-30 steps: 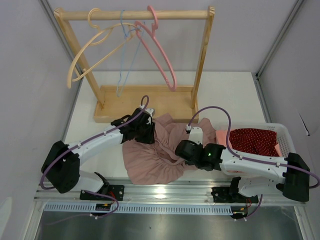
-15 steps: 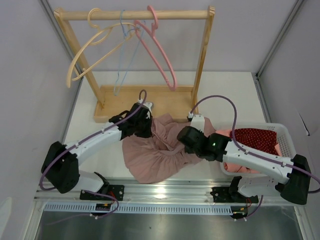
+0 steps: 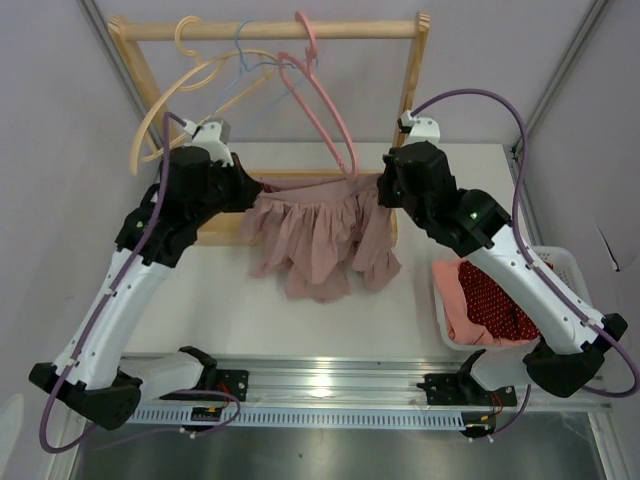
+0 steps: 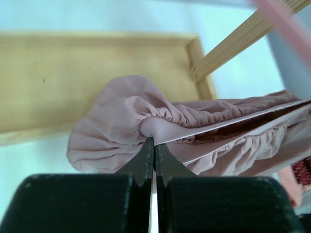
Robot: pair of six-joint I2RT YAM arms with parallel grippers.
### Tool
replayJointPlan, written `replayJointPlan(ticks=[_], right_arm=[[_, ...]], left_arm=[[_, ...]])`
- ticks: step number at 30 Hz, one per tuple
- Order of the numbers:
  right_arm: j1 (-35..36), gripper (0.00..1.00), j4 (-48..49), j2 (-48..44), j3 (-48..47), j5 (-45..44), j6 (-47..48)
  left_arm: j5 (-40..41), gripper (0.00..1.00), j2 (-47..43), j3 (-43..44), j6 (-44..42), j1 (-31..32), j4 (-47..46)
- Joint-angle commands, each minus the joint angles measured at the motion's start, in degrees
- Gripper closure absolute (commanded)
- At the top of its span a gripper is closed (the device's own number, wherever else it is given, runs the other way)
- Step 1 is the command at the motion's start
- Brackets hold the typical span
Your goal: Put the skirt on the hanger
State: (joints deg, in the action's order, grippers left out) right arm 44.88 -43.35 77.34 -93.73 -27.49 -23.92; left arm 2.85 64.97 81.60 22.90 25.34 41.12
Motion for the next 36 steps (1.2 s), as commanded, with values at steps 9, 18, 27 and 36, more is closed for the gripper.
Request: replayJointPlan(ticks=[9, 18, 27, 36], right_arm=[[-0.8, 1.0, 4.4, -4.6, 12.9, 5.8, 2.7], [2.0, 1.0, 17.3, -11.3, 44.7, 9.5, -11.2], [6.7, 0.56, 17.4, -11.7, 50.8, 6.7, -18.1], [10.4, 0.28, 8.5, -16.1, 45.4, 3.2, -22.1]], left_arm=[[-0.5, 1.0, -5.4, -6.6, 0.4, -1.1, 2.0], [-6.9, 1.0, -9.5, -34.1, 7.0, -1.1, -10.3], [-8.2, 1.0, -8.1, -41.0, 7.8, -1.1, -15.3], [-11.4, 0.91, -8.7, -41.0, 5.0, -1.1, -14.5]])
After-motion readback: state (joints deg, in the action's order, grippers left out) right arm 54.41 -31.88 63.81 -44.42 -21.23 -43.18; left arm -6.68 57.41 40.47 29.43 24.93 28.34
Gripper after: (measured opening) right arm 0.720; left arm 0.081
